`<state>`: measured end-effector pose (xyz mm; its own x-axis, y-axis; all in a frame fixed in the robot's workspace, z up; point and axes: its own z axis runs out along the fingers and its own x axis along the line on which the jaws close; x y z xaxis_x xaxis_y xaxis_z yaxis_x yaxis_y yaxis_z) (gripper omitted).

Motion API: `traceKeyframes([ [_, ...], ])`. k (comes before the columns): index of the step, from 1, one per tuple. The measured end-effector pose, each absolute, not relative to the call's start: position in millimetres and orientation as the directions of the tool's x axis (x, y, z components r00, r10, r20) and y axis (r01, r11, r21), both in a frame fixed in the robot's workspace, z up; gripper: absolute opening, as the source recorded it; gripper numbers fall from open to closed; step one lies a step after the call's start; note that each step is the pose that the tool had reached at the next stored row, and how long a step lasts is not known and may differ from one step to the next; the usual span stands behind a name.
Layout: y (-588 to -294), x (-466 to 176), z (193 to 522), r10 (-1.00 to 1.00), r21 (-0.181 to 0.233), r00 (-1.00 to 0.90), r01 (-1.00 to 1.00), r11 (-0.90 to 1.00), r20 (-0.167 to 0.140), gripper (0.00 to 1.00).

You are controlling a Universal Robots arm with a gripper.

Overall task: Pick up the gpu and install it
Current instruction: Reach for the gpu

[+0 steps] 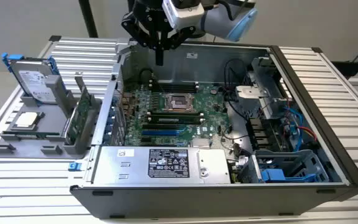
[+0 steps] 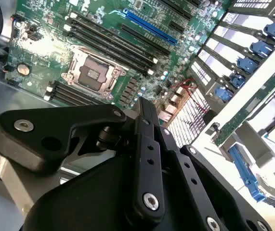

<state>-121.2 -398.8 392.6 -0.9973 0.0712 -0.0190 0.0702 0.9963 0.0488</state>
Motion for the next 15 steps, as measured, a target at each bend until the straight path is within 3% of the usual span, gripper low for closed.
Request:
traceKeyframes([
  [15,-398.8,-121.2,392.6,0.071,0.049,-0.997,0.07,0.996,-0.019,0.0],
])
